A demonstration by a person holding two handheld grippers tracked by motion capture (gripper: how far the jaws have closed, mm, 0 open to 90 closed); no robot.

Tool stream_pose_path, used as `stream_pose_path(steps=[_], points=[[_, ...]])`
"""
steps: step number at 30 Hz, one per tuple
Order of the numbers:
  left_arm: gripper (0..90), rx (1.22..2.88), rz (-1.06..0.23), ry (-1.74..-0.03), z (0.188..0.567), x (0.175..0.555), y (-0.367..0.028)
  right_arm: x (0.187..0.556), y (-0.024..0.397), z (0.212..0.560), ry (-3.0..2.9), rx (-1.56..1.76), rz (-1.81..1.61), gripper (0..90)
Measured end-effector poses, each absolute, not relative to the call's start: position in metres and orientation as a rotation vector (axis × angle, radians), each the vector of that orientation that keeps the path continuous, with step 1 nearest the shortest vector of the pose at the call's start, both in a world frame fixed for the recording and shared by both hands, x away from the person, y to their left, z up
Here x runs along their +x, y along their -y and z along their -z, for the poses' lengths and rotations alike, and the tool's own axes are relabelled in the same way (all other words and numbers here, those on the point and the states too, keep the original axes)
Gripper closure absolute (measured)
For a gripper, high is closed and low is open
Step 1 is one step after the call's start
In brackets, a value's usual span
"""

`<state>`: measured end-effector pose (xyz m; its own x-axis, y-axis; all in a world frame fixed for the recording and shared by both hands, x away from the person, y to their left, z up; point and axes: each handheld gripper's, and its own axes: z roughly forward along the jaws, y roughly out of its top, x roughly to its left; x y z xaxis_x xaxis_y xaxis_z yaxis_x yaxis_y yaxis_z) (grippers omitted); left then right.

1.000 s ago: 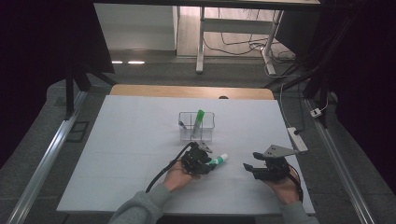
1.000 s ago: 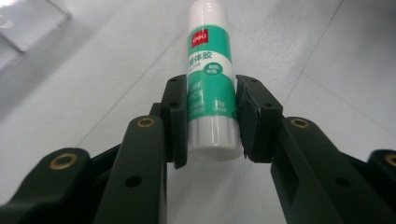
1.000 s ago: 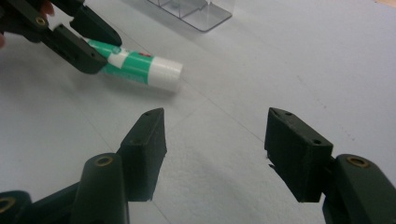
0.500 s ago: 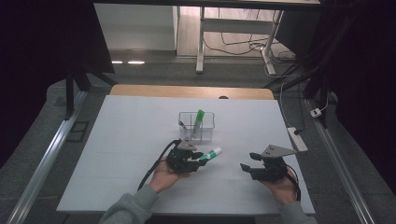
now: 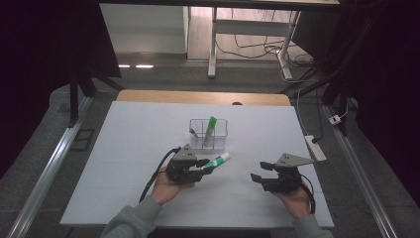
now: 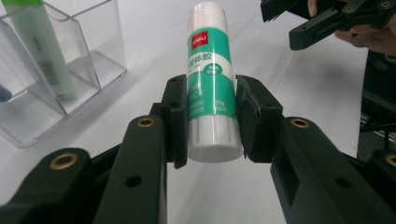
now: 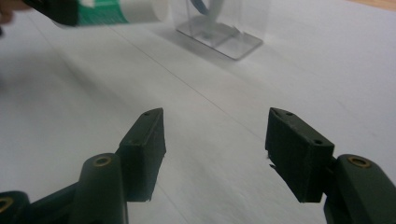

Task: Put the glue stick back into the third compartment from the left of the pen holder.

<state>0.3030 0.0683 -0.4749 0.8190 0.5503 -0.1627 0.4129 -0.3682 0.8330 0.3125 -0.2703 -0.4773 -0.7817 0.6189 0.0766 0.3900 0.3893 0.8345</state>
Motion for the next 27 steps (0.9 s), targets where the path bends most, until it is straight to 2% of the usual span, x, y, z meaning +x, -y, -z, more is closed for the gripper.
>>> stream_pose_path(steps=[15, 27], points=[[65.3, 1.984, -0.185, -0.633, 0.479, 0.297, -0.055, 0.324, 0.236, 0.482, -2.398, 1.095, -1.649, 40.1], [65.2, 2.001, -0.203, -0.577, 0.485, 0.293, -0.039, 0.325, 0.227, 0.483, -2.405, 1.104, -1.715, 42.5]])
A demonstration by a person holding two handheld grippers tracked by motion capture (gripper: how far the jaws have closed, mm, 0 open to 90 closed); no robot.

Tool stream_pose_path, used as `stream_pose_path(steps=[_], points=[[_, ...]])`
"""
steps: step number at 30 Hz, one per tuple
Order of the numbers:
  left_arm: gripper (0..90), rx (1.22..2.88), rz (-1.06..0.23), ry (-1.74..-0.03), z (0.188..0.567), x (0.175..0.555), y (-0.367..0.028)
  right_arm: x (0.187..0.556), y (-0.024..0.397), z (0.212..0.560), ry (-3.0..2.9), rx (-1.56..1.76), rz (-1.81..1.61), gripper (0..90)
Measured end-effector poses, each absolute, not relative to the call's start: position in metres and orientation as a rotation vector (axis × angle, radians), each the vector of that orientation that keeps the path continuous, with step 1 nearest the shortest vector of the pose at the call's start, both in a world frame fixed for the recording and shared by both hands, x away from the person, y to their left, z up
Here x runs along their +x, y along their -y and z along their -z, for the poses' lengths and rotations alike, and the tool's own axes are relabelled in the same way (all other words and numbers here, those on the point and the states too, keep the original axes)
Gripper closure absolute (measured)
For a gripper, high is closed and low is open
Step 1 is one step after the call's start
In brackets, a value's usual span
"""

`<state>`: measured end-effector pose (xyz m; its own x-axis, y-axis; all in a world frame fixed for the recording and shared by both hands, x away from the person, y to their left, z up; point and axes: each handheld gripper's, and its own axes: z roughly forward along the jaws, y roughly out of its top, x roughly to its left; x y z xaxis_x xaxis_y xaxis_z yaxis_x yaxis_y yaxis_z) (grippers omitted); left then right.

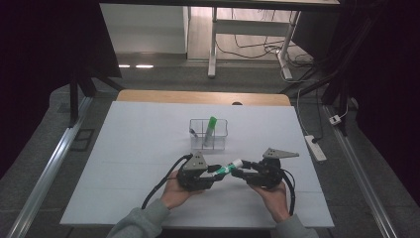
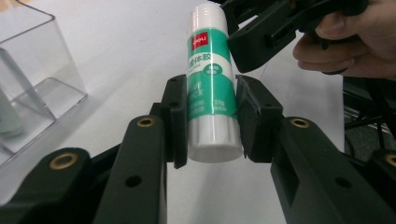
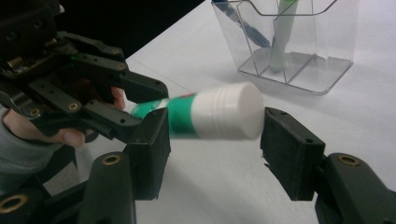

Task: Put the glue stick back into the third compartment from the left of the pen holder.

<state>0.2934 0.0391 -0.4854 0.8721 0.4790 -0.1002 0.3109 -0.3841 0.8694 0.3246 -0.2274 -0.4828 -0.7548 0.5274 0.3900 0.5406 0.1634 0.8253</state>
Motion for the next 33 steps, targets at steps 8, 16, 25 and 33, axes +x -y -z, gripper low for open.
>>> stream_pose_path(steps=[8, 16, 25, 33], points=[[65.2, 2.032, -0.214, -0.558, 0.491, 0.295, -0.032, 0.324, 0.232, 0.481, 2.349, -1.116, 1.743, 48.6], [65.3, 2.078, -0.244, -0.547, 0.497, 0.296, -0.021, 0.325, 0.234, 0.480, 2.310, -1.118, 1.773, 52.8], [65.1, 2.121, -0.278, -0.523, 0.499, 0.293, -0.012, 0.323, 0.229, 0.477, 2.299, -1.026, 1.779, 63.9], [52.6, 2.078, -0.228, -0.599, 0.493, 0.298, -0.027, 0.320, 0.227, 0.469, 2.402, -0.980, 1.805, 64.6]])
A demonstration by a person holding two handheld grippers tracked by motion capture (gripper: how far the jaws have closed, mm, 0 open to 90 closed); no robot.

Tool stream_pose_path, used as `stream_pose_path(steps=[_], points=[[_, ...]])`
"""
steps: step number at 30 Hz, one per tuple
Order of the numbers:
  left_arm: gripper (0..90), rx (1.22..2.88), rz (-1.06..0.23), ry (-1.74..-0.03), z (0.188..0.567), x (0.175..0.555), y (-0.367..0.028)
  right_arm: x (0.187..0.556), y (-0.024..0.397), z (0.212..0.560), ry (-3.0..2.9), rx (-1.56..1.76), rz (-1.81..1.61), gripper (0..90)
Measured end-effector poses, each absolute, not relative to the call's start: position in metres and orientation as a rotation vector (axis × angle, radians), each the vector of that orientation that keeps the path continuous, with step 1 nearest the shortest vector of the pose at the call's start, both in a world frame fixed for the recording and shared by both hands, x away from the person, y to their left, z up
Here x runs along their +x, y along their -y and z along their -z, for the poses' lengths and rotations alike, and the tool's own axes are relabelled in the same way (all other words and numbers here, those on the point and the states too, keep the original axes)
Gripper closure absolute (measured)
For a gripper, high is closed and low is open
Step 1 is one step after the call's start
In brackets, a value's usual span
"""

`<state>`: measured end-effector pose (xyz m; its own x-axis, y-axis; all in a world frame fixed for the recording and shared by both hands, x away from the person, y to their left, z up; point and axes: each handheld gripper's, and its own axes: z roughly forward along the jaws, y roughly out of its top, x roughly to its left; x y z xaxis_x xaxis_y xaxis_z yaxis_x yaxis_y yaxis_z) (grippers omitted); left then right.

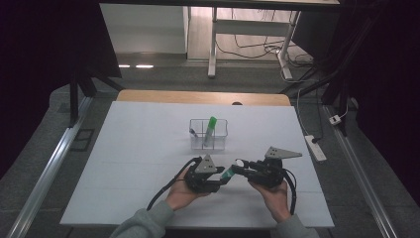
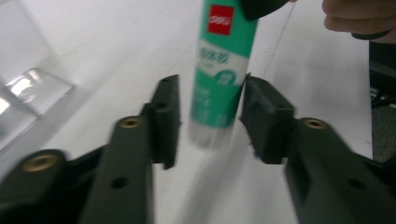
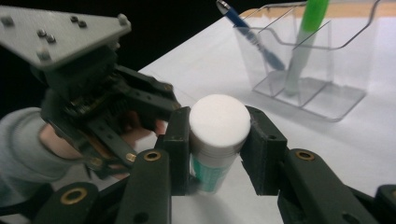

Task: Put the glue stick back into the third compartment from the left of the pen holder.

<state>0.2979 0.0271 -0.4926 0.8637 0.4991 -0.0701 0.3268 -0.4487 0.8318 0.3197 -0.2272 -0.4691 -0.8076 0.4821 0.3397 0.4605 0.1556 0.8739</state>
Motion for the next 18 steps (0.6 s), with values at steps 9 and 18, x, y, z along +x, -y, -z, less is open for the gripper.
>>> stream_pose_path(steps=[9, 18], points=[[41.3, 2.068, -0.211, -0.694, 0.490, 0.290, -0.078, 0.323, 0.233, 0.463, -2.321, 0.966, -1.765, 64.6], [39.4, 2.059, -0.243, -0.766, 0.493, 0.275, -0.128, 0.327, 0.237, 0.456, -2.295, 0.961, -1.722, 64.6]])
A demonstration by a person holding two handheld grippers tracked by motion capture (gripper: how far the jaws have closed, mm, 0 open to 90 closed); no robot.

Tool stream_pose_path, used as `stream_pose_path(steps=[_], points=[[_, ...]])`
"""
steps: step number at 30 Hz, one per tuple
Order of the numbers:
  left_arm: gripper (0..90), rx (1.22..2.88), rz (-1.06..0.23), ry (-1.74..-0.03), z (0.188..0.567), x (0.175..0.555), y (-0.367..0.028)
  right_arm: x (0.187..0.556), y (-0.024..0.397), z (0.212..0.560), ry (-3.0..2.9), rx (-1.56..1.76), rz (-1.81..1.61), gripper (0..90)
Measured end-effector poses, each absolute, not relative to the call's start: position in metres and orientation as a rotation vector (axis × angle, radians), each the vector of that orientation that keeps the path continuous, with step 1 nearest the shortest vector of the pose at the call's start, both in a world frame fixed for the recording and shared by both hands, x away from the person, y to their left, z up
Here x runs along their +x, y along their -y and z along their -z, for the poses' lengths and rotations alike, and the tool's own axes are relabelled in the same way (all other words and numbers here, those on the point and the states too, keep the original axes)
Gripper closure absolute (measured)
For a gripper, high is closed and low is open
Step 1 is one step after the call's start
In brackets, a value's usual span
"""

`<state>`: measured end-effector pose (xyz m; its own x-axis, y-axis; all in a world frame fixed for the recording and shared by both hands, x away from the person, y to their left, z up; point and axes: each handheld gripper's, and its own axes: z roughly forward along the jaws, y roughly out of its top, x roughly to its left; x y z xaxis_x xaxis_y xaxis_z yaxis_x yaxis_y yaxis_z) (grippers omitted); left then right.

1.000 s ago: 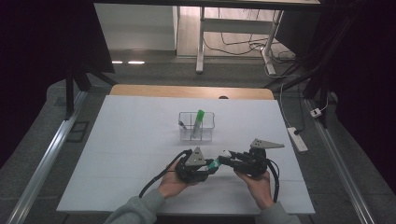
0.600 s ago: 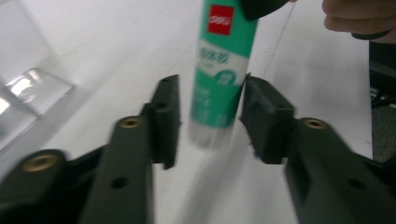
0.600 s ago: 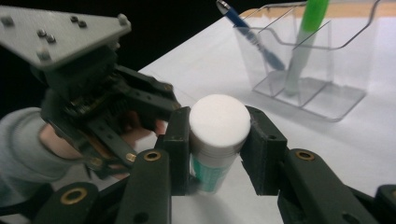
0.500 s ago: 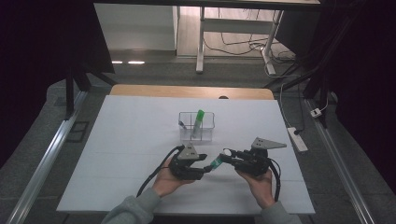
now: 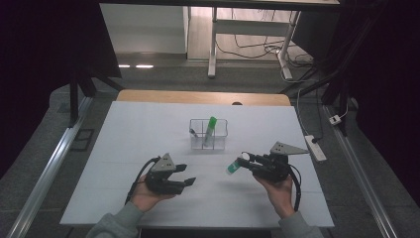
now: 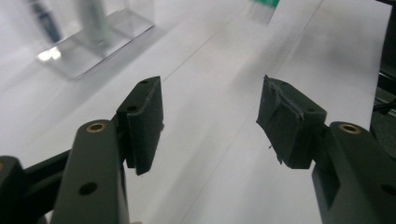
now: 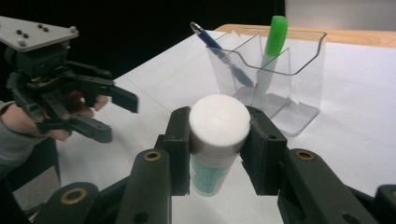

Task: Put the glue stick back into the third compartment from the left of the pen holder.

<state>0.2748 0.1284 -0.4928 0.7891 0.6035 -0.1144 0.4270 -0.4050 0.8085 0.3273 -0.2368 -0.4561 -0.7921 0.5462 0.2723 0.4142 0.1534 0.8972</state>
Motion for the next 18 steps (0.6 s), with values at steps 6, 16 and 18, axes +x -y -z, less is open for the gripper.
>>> stream_pose_path(steps=[6, 16, 18], points=[[38.5, 2.029, -0.271, -0.829, 0.494, 0.266, -0.161, 0.336, 0.236, 0.449, -2.274, 0.970, -1.703, 64.6], [37.5, 1.975, -0.312, -0.949, 0.498, 0.258, -0.207, 0.356, 0.233, 0.429, -2.215, 0.981, -1.676, 64.6], [37.4, 1.971, -0.316, -0.964, 0.500, 0.257, -0.214, 0.362, 0.231, 0.424, -2.208, 0.982, -1.672, 64.6]])
